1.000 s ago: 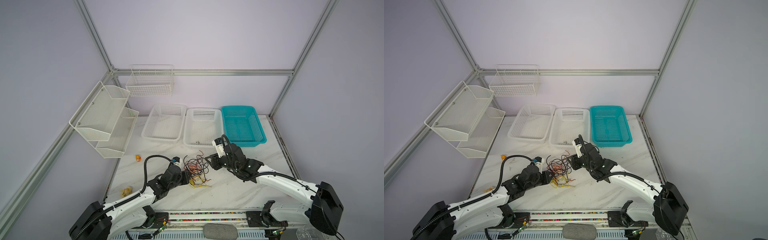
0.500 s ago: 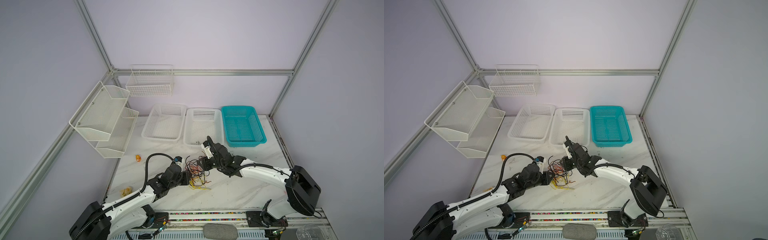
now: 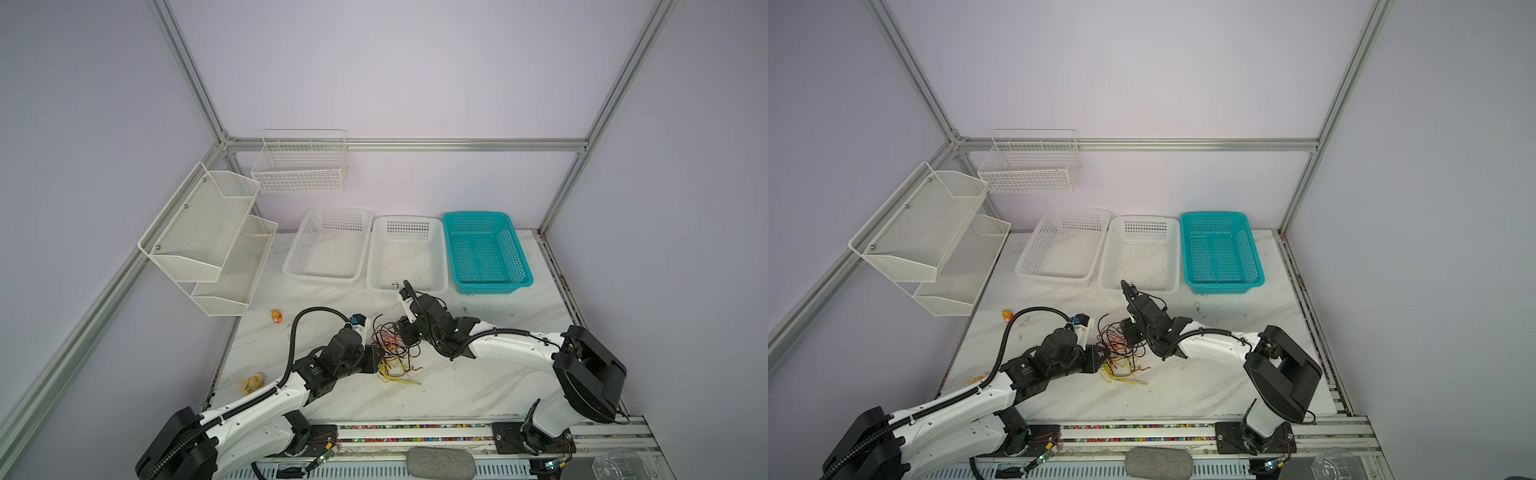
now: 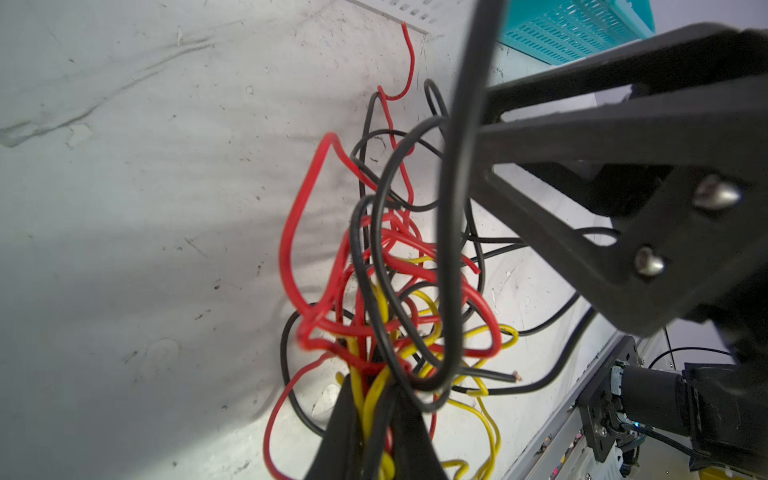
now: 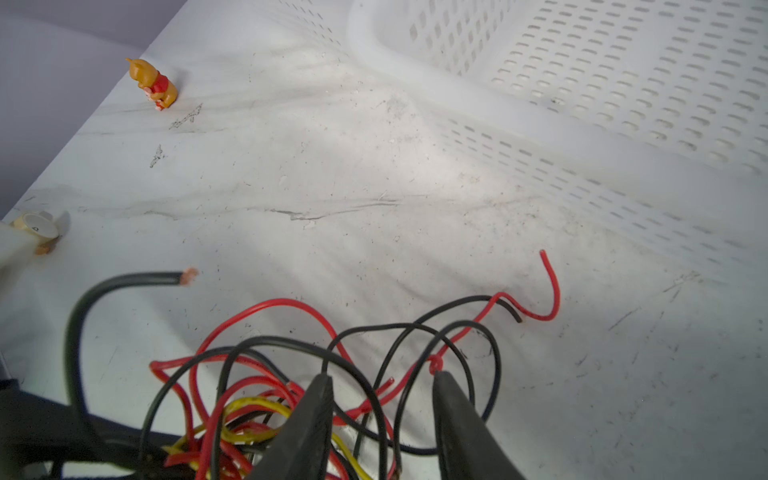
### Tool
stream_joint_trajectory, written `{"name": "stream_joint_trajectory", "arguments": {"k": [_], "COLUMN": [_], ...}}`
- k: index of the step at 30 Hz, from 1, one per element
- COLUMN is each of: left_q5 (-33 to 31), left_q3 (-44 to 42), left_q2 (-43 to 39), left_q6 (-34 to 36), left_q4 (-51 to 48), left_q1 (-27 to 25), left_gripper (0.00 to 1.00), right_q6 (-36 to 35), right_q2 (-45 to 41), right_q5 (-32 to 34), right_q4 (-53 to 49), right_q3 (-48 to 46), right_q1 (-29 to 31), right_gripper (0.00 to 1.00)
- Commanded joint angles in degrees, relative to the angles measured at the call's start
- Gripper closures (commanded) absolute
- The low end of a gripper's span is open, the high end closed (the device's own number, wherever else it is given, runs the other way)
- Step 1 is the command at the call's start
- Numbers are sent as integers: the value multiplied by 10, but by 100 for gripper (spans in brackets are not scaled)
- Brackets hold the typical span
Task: Untangle the cables
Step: 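Hold the bundle with the left gripper while the right gripper pulls the black wire away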
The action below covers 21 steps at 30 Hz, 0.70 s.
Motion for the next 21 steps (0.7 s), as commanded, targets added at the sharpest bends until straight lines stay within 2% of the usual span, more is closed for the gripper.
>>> {"name": "stream_joint_trajectory", "arguments": {"k": [1,10,12,16,21], "left_q5": [13,30,30,23,14], "left_q3": [46,43,39,27,20], "left_q2": [-15,-25,-34,-43,-42], "left_q6": [14,20,21,20,18], "left_q4": [13,21,21,19,9], "left_q1": [-3,-4,-4,-4,-4], "left_gripper": [100,100,100,100,100], "right_q6": [-15,-10,-8,1,19], "right_q2": [26,48,39,-4,-75], "right_q5": [28,51,53,97,146], "right_q4": [25,47,55,54,18], "right_q3": [0,7,0,-13,-13], "right_q1": [3,4,3,4,4], "right_gripper": [57,63,71,98,100]}}
